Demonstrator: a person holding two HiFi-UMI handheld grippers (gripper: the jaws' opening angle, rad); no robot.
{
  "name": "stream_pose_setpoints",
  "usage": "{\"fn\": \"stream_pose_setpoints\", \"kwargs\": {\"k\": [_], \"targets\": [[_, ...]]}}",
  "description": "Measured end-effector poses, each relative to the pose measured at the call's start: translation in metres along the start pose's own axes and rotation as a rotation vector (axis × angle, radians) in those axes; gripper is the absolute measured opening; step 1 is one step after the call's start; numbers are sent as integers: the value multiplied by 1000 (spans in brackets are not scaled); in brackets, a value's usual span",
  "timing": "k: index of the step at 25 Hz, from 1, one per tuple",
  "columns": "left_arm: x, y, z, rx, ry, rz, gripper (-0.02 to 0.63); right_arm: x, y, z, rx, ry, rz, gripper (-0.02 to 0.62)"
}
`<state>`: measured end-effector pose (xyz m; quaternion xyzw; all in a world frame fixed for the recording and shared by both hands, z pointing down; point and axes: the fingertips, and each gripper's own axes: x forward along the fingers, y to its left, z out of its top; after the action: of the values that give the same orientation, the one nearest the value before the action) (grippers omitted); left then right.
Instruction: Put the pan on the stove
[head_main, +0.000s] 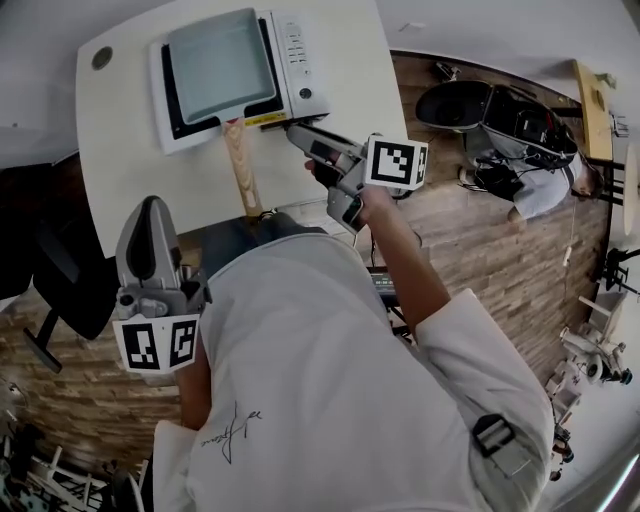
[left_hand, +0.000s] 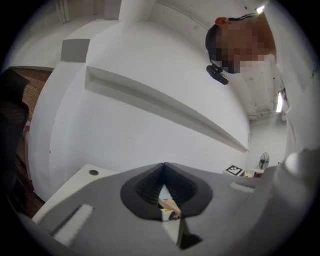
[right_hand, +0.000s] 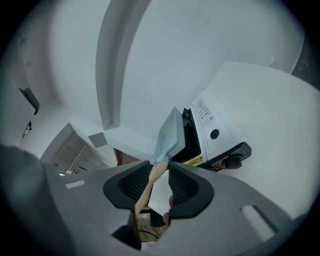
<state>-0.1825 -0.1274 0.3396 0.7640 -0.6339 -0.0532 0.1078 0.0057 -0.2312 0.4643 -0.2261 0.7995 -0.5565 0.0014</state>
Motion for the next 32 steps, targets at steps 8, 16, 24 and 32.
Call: {"fn": "stream_pose_setpoints", "kwargs": {"k": [8, 16, 24, 32], "targets": [[1, 12, -8, -9, 13, 45, 54, -37, 31, 25, -142, -61, -15, 30], [12, -13, 7, 26, -1, -21, 54, -72, 64, 40, -339, -147, -93, 0], [19, -19, 12, 18, -5, -38, 54, -85, 97, 43, -633, -174, -122, -1], [19, -16, 16, 37, 3, -42, 54, -78, 108, 34, -711, -157, -117, -2]]}}
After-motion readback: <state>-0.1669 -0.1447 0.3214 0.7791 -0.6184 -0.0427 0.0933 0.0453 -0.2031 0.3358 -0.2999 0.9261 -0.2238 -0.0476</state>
